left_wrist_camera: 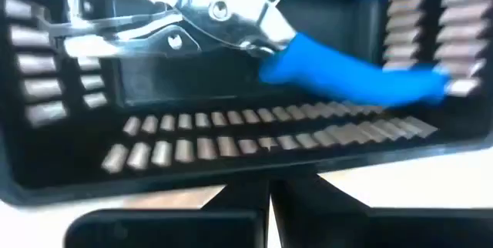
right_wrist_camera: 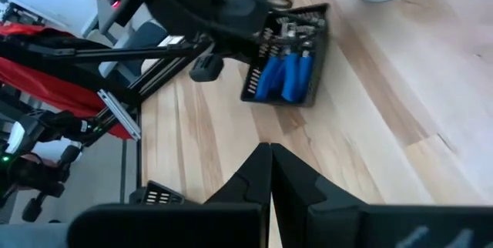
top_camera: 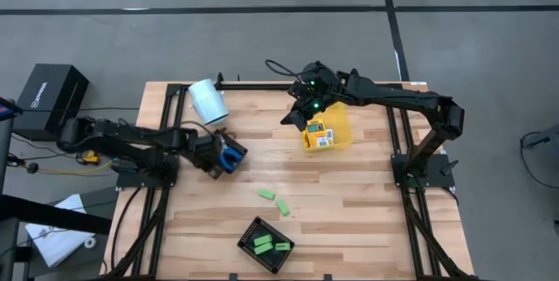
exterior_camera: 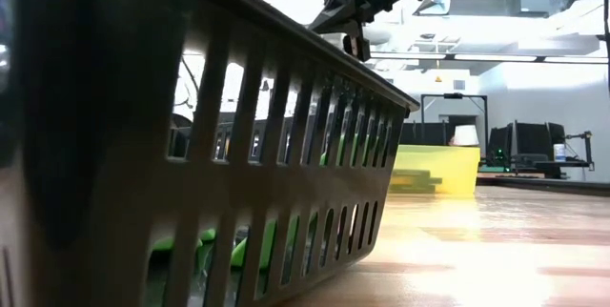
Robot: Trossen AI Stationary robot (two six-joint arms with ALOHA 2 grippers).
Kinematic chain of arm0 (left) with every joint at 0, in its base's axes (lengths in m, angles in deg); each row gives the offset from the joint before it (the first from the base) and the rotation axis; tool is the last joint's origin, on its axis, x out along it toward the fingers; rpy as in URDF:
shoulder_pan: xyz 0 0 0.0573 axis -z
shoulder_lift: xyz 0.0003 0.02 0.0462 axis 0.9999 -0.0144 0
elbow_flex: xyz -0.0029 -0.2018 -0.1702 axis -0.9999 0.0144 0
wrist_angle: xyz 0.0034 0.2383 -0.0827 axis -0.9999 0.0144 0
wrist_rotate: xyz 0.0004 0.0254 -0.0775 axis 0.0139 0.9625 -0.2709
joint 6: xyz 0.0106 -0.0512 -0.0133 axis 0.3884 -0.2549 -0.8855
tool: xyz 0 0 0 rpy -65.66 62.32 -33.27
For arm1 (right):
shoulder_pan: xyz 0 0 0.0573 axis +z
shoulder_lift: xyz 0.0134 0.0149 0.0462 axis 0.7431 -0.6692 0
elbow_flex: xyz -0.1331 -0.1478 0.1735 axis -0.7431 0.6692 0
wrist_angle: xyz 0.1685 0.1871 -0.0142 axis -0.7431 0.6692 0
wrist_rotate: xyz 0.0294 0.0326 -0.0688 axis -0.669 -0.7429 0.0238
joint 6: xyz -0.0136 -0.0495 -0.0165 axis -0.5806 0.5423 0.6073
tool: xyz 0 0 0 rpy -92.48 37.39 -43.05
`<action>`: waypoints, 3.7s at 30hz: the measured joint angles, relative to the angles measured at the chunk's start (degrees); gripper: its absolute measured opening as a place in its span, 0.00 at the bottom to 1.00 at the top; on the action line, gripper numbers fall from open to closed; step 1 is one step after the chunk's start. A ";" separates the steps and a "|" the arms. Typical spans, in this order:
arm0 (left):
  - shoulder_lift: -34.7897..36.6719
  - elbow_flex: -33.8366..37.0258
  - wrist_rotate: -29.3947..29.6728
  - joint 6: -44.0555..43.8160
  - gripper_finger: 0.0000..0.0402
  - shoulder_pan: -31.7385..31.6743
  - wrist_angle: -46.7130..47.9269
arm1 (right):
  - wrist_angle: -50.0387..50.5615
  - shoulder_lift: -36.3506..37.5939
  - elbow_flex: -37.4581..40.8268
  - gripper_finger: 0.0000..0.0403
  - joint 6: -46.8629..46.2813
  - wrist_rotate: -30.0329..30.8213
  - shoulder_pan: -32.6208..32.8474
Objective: Pick & Place School Supplies
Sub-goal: Put the green eraser into the bottom black bin
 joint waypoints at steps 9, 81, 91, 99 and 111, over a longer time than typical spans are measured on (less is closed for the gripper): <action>-1.30 0.00 1.16 4.04 0.00 -6.88 -9.90 | -0.20 0.00 0.00 0.00 0.40 -0.03 -0.78; -32.52 -13.27 -12.96 32.53 0.00 10.42 -40.85 | -2.94 8.78 -0.02 0.00 1.48 -1.32 -2.80; -33.49 -13.27 -13.39 32.60 0.00 10.42 -41.71 | -2.05 8.79 -0.02 0.00 1.61 -1.32 -2.80; -34.53 -12.90 -14.73 32.58 0.00 11.43 -42.20 | 8.16 8.77 -0.02 0.00 3.50 -1.28 -1.70; -34.75 -12.74 -13.82 32.49 0.00 11.45 -42.71 | 19.29 8.76 0.20 0.00 1.83 -3.11 10.20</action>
